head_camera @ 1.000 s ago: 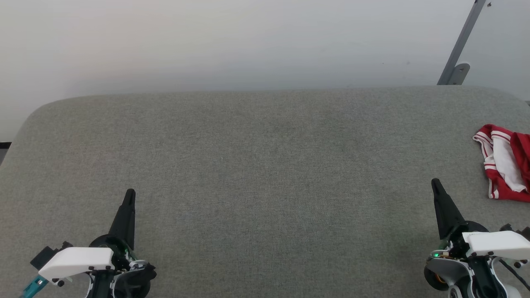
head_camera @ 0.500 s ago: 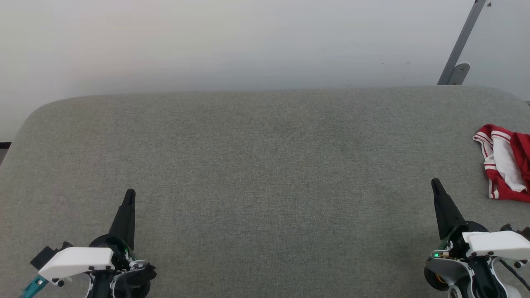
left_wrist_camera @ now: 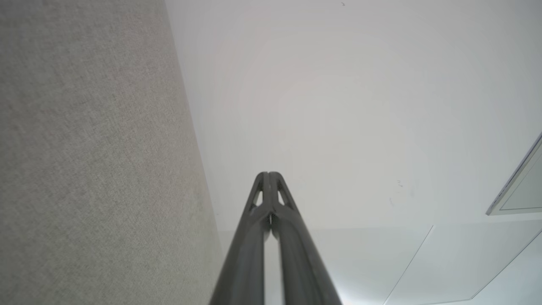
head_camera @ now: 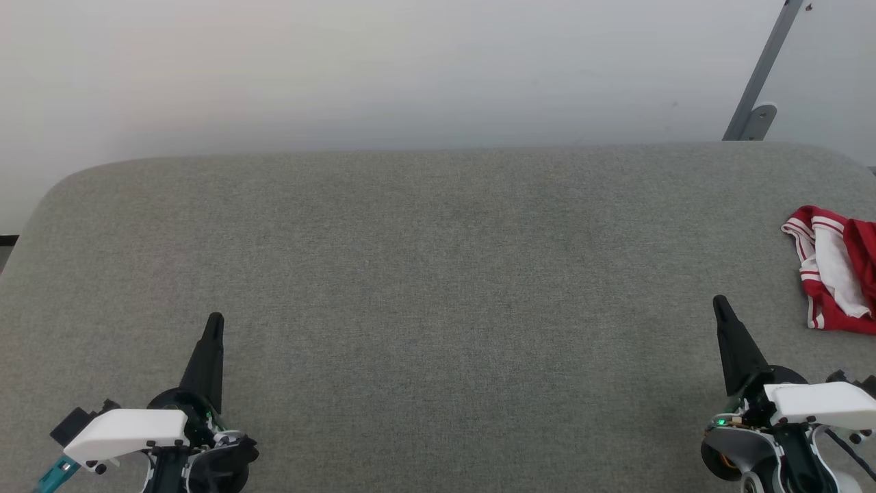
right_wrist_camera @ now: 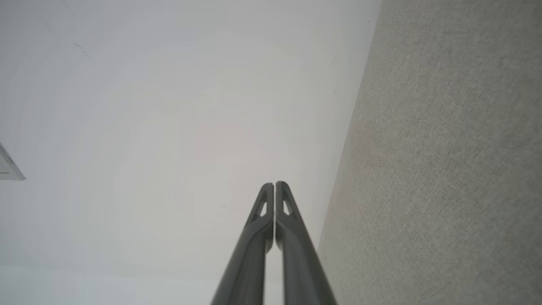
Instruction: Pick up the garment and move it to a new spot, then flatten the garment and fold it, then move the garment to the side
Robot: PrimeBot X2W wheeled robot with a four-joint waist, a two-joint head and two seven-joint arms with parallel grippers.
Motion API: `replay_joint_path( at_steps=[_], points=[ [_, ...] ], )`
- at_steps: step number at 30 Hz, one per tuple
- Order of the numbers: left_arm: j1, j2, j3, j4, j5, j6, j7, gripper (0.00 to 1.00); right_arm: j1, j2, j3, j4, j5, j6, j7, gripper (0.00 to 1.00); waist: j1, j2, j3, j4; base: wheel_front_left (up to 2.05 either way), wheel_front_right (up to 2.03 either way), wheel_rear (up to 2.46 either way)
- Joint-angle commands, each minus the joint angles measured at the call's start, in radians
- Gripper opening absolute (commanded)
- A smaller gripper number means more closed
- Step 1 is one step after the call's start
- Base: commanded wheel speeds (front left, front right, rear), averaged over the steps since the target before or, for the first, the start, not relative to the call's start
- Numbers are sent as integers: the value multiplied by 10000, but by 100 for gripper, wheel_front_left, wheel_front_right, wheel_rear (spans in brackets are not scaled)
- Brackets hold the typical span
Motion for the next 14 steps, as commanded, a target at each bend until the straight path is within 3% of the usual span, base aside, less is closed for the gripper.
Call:
replay_joint_path(
  at_steps=[1,14],
  points=[
    [-122,1,26,1,22,-29,35,0,-47,15,-3,19,41,-3,22,0,0,-1,0,0,0,0,0],
    [-123,0,28,1,25,-29,36,0,-47,15,-3,19,41,-3,22,0,0,-1,0,0,0,0,0]
  ],
)
